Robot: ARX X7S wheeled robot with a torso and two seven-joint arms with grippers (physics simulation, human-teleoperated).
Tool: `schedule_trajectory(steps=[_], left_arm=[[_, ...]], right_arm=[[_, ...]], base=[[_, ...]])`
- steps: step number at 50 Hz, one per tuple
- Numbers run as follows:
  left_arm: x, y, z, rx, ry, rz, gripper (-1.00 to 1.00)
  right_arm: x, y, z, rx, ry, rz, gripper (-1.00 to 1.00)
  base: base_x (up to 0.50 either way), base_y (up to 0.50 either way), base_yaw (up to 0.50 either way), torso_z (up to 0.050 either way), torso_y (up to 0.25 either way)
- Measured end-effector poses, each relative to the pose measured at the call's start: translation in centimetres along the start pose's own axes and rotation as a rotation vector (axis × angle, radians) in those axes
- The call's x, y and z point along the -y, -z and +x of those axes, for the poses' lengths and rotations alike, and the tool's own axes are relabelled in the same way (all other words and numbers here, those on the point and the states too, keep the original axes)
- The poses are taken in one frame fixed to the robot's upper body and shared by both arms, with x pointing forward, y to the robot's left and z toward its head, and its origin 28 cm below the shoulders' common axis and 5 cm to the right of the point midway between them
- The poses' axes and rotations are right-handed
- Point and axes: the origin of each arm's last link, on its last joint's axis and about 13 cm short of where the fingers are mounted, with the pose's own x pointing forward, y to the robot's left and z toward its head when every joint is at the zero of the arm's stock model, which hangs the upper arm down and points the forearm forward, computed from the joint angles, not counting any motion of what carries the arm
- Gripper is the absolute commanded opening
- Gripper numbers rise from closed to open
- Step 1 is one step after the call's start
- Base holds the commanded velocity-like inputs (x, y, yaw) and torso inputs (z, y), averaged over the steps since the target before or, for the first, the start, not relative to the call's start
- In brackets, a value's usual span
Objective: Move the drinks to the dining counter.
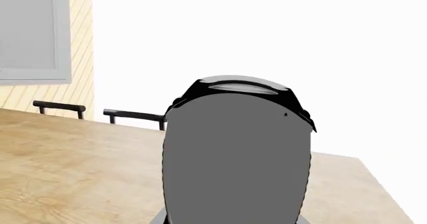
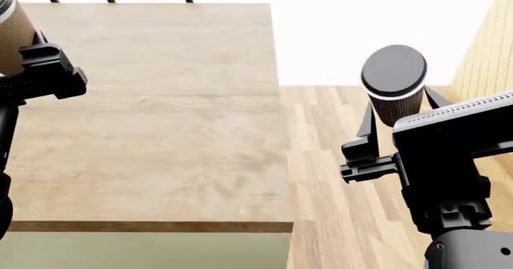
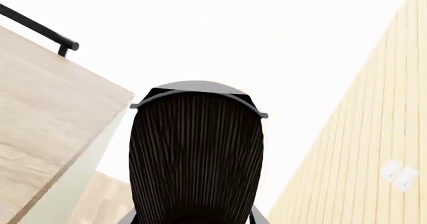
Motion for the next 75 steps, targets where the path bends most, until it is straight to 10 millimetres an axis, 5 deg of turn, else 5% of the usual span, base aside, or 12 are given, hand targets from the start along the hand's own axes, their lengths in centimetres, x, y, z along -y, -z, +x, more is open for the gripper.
schedule_trajectory(steps=[24, 55, 75], left_arm=[[0.0, 0.0, 0.1, 0.001, 0.001, 0.002, -1.00], [0.2, 0.7, 0.2, -0.036, 0.027, 0.023, -1.00], [0.3, 1.1, 0.4, -0.052, 0.036, 0.030, -1.00]], right_arm=[[0.0, -0.3, 0.1, 0.010, -0.017, 0.001, -1.00], [-0.7, -2.7, 0.5, 0.030, -0.186, 0.241, -1.00], [-2.1, -1.9, 0.4, -0.050, -0.384, 0.367, -1.00]], base=[[0.15, 0.50, 0.00, 0.000, 0.001], [0.00, 0.00, 0.00, 0.000, 0.001], [0.00, 0.00, 0.00, 0.001, 0.001]])
